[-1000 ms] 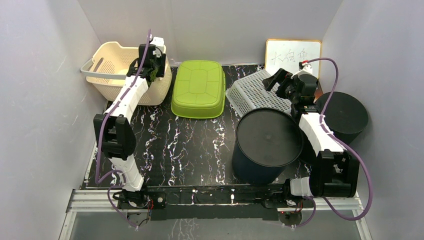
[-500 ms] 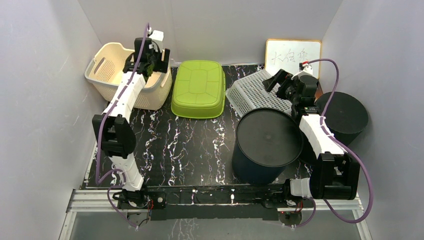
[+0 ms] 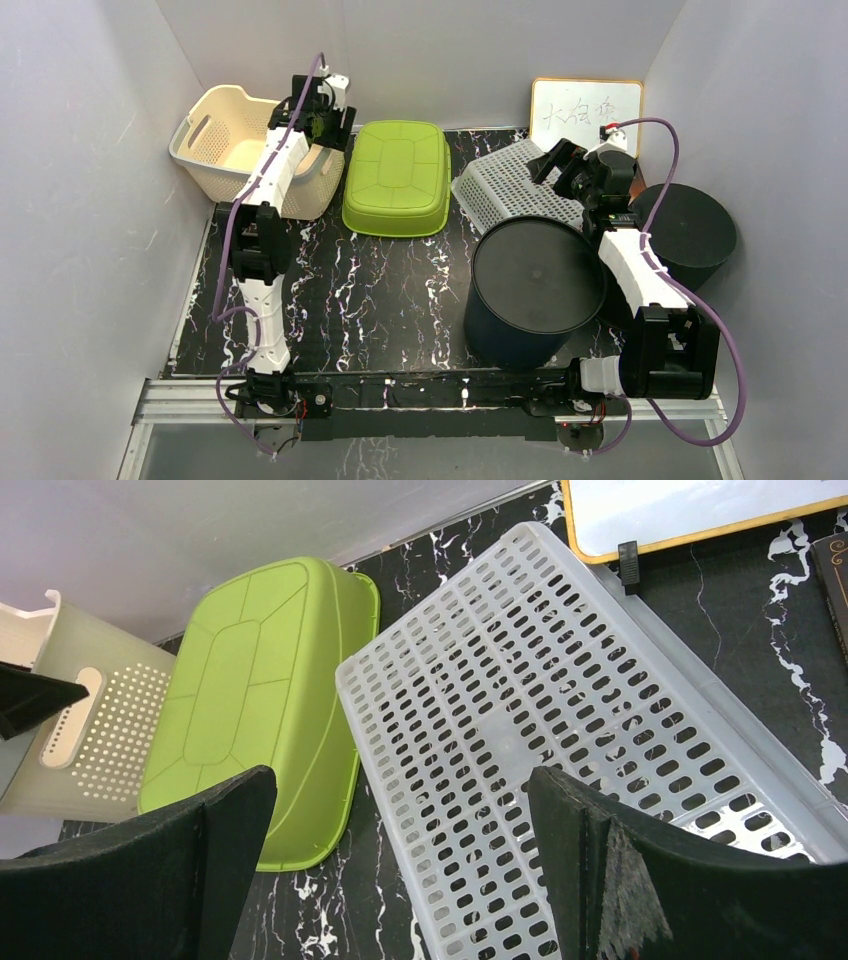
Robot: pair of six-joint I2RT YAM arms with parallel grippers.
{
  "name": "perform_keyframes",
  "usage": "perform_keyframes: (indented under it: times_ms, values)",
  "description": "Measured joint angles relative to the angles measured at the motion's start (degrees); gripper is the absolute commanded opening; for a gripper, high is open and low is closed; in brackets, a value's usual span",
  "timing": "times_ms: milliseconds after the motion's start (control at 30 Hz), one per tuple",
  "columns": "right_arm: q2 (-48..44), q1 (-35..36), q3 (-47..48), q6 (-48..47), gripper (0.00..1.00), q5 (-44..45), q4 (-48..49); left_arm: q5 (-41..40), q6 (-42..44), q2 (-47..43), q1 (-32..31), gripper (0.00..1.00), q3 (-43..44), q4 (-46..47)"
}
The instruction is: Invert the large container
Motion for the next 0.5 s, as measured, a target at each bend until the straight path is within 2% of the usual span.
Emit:
perform_keyframes:
  times_ms: [100,167,200,300,333,367,500]
  values:
    - [0.2,0.0,0.0,0.0,0.98,0.4,0.0,0.0,0.2,0.5,0.0,0.56,-1.4,-0.2]
    - [0.2,0.0,0.0,0.0,0.98,0.4,0.0,-0.3,0.4,0.5,0.0,0.49,-1.9,-0.1]
    - [0.3,0.0,0.0,0.0,0.98,0.5,0.0,-0.5,0.4,0.5,0.0,0.42,-2.0,0.2]
    - [0.5,0.0,0.0,-0.1,0.98,0.6,0.0,-1.1,0.7,0.5,0.0,0.1,-2.3,1.5]
    - [0.5,0.0,0.0,-0.1,0.98,0.6,0.0,-1.3,0.5,0.5,0.0,0.03,-2.6,2.0]
    - [0.5,0.0,0.0,-0.1,0.98,0.6,0.0,-1.3,0.4,0.5,0.0,0.0,-2.9,2.3]
    - [0.5,0.0,0.0,-0.2,0.98,0.7,0.0,-2.1,-0.2,0.5,-0.1,0.0,-3.4,3.4]
